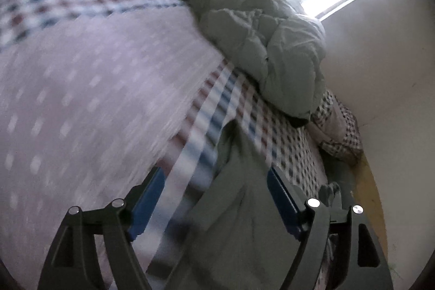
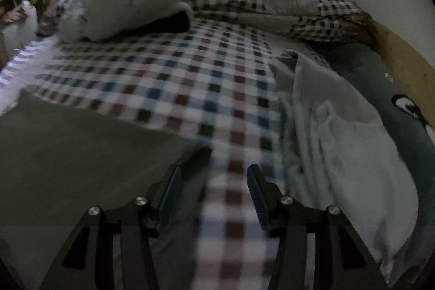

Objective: Fold clothes

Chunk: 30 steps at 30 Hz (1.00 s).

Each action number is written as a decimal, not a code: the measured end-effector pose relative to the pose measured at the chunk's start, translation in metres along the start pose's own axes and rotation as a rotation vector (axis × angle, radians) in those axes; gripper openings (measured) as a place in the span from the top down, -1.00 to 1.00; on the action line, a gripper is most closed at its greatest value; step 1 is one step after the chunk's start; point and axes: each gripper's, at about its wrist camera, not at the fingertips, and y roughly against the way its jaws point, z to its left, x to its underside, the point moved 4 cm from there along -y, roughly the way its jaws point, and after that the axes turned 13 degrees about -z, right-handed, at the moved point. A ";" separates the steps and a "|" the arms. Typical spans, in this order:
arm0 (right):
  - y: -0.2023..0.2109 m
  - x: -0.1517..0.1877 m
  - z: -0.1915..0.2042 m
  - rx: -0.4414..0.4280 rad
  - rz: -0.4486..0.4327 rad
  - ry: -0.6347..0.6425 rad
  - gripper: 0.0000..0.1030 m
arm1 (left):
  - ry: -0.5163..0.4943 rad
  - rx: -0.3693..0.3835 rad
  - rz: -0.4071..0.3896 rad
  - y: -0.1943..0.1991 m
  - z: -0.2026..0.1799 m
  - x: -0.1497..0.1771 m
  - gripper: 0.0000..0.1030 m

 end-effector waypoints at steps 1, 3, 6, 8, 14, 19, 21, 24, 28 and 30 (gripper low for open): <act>0.013 0.005 0.006 -0.016 -0.010 -0.015 -0.06 | 0.015 0.002 0.007 0.006 0.005 0.009 -0.58; 0.033 0.013 0.021 -0.042 -0.023 -0.053 -0.06 | 0.044 0.007 0.021 0.017 0.015 0.026 -0.58; 0.063 0.025 0.042 -0.093 -0.059 -0.127 -0.06 | 0.080 0.024 0.027 0.033 0.025 0.050 -0.58; 0.087 0.033 0.058 -0.137 -0.115 -0.181 -0.06 | 0.102 0.038 0.023 0.041 0.029 0.066 -0.58; 0.130 0.050 0.088 -0.175 -0.301 -0.238 -0.19 | 0.179 0.069 -0.037 0.061 0.040 0.093 -0.58; 0.143 0.063 0.114 -0.212 -0.318 -0.226 -0.19 | 0.315 0.116 -0.118 0.079 0.060 0.110 -0.58; 0.144 0.068 0.121 -0.228 -0.312 -0.228 -0.19 | 0.336 0.111 -0.126 0.083 0.064 0.118 -0.58; 0.143 0.074 0.131 -0.255 -0.300 -0.227 -0.19 | 0.365 0.088 -0.099 0.083 0.069 0.133 -0.58; 0.152 0.078 0.148 -0.289 -0.312 -0.215 -0.19 | 0.367 0.092 -0.091 0.082 0.068 0.138 -0.58; 0.155 0.079 0.155 -0.296 -0.314 -0.204 -0.19 | 0.370 0.100 -0.090 0.081 0.067 0.138 -0.58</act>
